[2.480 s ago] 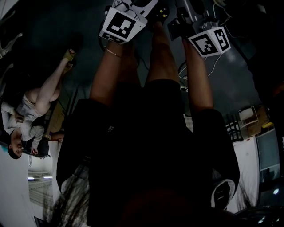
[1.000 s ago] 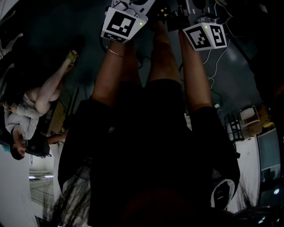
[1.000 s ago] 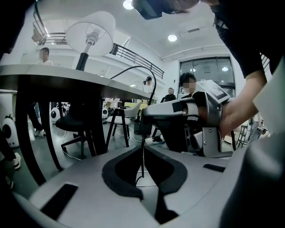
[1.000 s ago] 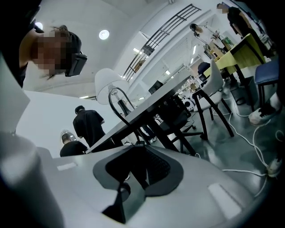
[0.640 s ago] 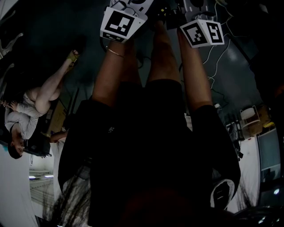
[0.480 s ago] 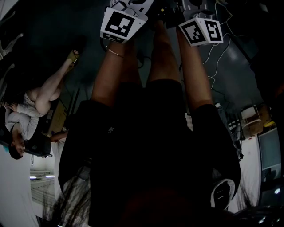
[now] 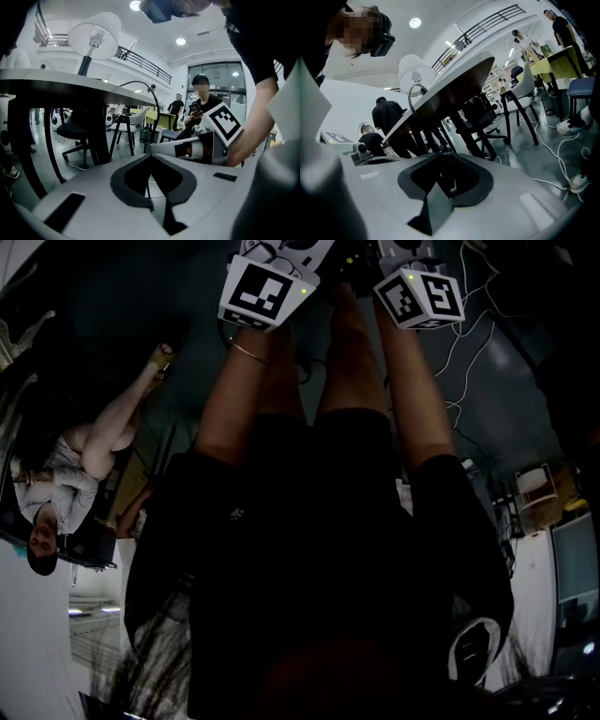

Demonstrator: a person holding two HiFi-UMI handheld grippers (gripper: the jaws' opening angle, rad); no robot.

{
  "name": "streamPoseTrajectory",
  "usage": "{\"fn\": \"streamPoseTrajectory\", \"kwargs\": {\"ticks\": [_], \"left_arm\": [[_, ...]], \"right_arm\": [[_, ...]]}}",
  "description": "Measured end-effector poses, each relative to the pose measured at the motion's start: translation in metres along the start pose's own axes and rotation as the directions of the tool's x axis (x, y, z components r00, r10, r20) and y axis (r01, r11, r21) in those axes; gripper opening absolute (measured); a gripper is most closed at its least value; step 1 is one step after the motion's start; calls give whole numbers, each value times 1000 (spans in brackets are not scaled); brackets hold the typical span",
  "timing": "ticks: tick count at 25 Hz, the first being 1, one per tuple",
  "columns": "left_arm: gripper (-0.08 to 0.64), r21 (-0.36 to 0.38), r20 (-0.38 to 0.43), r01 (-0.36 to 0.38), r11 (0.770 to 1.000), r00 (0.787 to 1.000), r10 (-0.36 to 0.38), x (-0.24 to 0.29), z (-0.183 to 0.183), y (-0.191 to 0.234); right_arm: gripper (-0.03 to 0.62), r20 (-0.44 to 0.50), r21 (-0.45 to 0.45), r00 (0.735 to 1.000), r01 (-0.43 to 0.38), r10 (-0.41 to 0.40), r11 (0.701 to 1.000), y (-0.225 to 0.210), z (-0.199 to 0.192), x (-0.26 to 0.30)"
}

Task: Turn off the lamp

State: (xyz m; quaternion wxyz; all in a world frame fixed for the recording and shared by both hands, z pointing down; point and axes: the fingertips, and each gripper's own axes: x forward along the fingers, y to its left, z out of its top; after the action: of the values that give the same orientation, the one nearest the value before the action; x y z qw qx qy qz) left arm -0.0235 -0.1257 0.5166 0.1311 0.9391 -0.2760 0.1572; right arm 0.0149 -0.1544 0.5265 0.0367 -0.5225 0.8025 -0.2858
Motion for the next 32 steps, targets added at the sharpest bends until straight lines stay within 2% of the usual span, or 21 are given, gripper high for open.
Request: {"fn": "streamPoseTrajectory", "kwargs": {"ticks": [10,16,21,25,32], "left_arm": [[8,12,2,31,999,1000,-31,-4,1,-4],[8,34,-24,26,999,999,-25,-2,-2,-3],[8,-5,-3,18,1000,1000,-18,-6,-1,-2],[8,4,-19,6,1000,1000,-6,-8,-4,1],[8,-27,5,-20,999,1000,20,-14,-5,6]], "right_arm": [[67,-71,-37,997,0,-3,999,-8,-28,5],[67,-97,-52,995,-5,0,999,-10,-33,8],[67,-106,-44,994,-6,1,999,-7,-38,11],[67,-105,-32,994,-2,-2,999,-8,-38,10],[67,-82,-16,997,13,-14,1000,-9,-33,2]]}}
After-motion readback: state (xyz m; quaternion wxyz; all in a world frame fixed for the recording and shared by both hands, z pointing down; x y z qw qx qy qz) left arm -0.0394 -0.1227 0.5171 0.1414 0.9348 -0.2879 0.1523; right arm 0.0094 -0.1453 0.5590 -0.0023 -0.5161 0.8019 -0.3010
